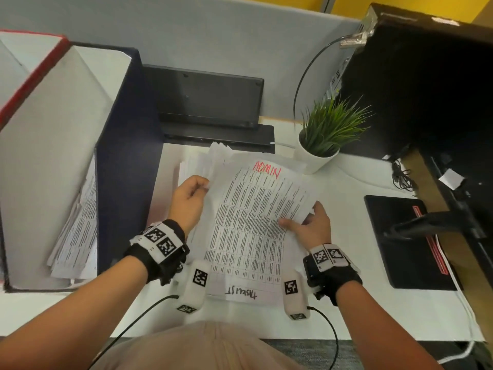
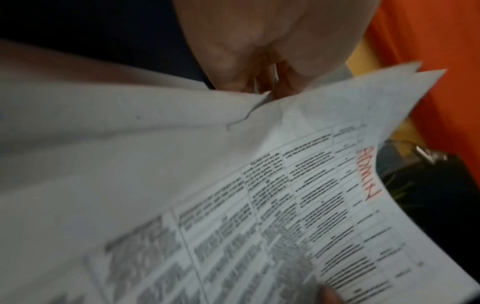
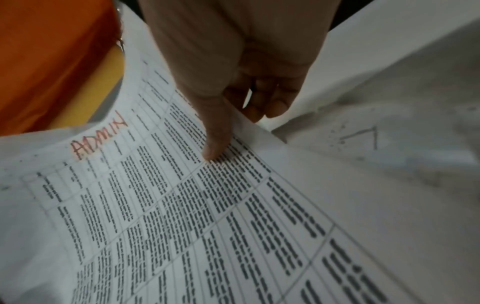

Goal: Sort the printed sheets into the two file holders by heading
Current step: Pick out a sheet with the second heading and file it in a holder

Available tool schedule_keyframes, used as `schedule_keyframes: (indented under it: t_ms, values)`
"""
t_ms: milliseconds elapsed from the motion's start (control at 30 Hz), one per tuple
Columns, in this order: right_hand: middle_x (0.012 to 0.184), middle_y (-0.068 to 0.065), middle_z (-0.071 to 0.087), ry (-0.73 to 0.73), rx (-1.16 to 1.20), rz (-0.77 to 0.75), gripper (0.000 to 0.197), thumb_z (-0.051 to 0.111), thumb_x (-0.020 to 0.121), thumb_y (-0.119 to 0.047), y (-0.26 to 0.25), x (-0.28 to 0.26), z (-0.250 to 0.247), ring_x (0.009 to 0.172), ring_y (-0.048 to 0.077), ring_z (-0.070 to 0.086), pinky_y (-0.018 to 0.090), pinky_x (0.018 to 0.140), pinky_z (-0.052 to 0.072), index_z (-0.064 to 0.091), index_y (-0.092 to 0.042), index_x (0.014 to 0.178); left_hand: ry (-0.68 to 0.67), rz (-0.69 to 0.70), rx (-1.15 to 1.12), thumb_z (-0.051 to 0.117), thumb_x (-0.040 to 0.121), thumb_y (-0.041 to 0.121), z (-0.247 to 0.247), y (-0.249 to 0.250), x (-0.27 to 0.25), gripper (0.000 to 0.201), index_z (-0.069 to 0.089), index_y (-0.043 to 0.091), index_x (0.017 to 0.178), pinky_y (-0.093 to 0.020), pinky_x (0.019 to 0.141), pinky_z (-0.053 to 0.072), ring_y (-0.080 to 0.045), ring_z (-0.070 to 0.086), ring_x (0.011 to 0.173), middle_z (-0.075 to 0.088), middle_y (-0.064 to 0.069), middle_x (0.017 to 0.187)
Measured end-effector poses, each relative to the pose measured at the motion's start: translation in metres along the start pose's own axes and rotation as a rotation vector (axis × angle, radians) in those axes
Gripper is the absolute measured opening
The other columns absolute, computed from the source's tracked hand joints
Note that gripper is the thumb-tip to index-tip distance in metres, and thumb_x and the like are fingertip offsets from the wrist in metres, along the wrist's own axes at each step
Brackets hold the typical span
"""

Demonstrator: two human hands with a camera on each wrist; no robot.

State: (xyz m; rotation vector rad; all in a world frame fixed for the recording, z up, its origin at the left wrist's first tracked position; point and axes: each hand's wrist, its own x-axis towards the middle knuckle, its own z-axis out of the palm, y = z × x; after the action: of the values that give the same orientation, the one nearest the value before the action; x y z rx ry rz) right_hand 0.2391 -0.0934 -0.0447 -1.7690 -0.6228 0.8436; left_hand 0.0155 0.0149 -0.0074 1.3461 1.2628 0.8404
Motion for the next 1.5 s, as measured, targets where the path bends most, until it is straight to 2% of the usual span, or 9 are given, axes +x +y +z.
schedule_keyframes:
  t_ms: [133, 300, 433, 633, 800, 1033, 1133, 1333, 1500]
  values:
    - [0.096, -0.006, 0.064, -0.022, 0.083, 0.004, 0.075, 0.082, 0.060, 0.004, -0.002, 0.001, 0.001, 0.084, 0.006, 0.063, 0.013, 0.064, 0.052, 0.043, -0.014, 0.122, -0.053, -0.124, -0.094, 0.038, 0.089, -0.007, -0.002, 0.002, -0.002, 0.020, 0.058, -0.004, 0.090, -0.038, 0.082, 0.044, -0.025, 0.052, 0.086, 0.057, -0.017, 0.092]
    - [0.078, -0.002, 0.066, -0.066, -0.121, 0.063, 0.023, 0.082, 0.066, -0.009, 0.010, 0.000, -0.006, 0.065, 0.000, 0.058, 0.010, 0.050, 0.044, 0.065, -0.017, 0.081, -0.080, -0.189, -0.054, 0.033, 0.085, -0.011, -0.004, 0.000, 0.001, 0.027, 0.057, -0.001, 0.075, -0.019, 0.055, 0.043, -0.012, 0.055, 0.059, 0.055, -0.009, 0.064]
    - [0.053, -0.005, 0.050, -0.074, -0.111, -0.071, 0.045, 0.057, 0.069, 0.024, 0.022, 0.000, -0.008, 0.047, -0.003, 0.047, 0.004, 0.046, 0.033, 0.054, -0.017, 0.051, -0.030, -0.291, 0.219, 0.047, 0.089, 0.004, -0.006, -0.001, 0.025, 0.024, 0.057, 0.009, 0.068, -0.040, 0.084, 0.047, -0.027, 0.055, 0.086, 0.056, -0.014, 0.092]
    - [0.065, 0.005, 0.045, -0.057, -0.030, 0.005, 0.047, 0.060, 0.063, 0.022, 0.035, -0.003, -0.005, 0.055, 0.003, 0.044, 0.004, 0.049, 0.033, 0.049, -0.020, 0.046, -0.146, -0.483, 0.427, 0.068, 0.079, 0.023, -0.008, 0.004, 0.040, 0.029, 0.064, -0.002, 0.093, -0.041, 0.083, 0.056, -0.032, 0.068, 0.086, 0.069, -0.020, 0.090]
    - [0.046, -0.003, 0.052, -0.035, 0.351, 0.274, 0.048, 0.043, 0.067, 0.017, 0.029, -0.004, -0.004, 0.051, 0.016, 0.043, 0.014, 0.041, 0.038, 0.050, -0.013, 0.029, -0.151, -0.405, 0.735, 0.079, 0.067, 0.044, -0.001, 0.009, 0.037, 0.049, 0.065, 0.004, 0.092, -0.029, 0.066, 0.053, -0.021, 0.065, 0.079, 0.068, -0.007, 0.086]
    - [0.046, 0.004, 0.055, 0.036, 0.460, 0.366, 0.051, 0.032, 0.067, 0.017, 0.014, -0.008, 0.004, 0.054, 0.024, 0.045, 0.015, 0.042, 0.043, 0.046, -0.010, 0.025, -0.075, -0.186, 0.714, 0.071, 0.080, 0.021, 0.005, -0.006, 0.026, 0.026, 0.068, -0.003, 0.070, -0.027, 0.060, 0.048, -0.020, 0.053, 0.060, 0.059, -0.012, 0.064]
    - [0.041, 0.007, 0.056, 0.073, 0.473, 0.364, 0.048, 0.031, 0.064, 0.017, 0.011, -0.007, 0.002, 0.049, 0.024, 0.050, 0.017, 0.040, 0.046, 0.045, -0.009, 0.025, -0.073, -0.111, 0.727, 0.065, 0.085, 0.016, 0.005, -0.010, 0.021, 0.027, 0.063, 0.003, 0.062, -0.029, 0.066, 0.048, -0.023, 0.054, 0.061, 0.058, -0.012, 0.061]
    - [0.052, 0.011, 0.053, 0.062, 0.355, 0.231, 0.041, 0.043, 0.059, 0.017, 0.009, -0.009, -0.002, 0.055, 0.023, 0.046, 0.024, 0.055, 0.043, 0.042, -0.013, 0.031, -0.003, 0.265, 0.506, 0.052, 0.089, 0.003, 0.005, -0.013, 0.004, 0.022, 0.067, 0.013, 0.102, -0.020, 0.071, 0.049, -0.017, 0.060, 0.078, 0.063, -0.002, 0.095]
    - [0.077, 0.007, 0.061, 0.067, -0.226, -0.026, 0.040, 0.085, 0.061, -0.006, 0.005, -0.011, -0.007, 0.069, 0.016, 0.055, 0.022, 0.059, 0.046, 0.057, 0.002, 0.088, -0.130, 0.154, 0.135, 0.044, 0.087, -0.010, 0.001, -0.012, -0.004, 0.026, 0.056, 0.011, 0.078, -0.023, 0.076, 0.048, -0.017, 0.060, 0.091, 0.066, -0.004, 0.097]
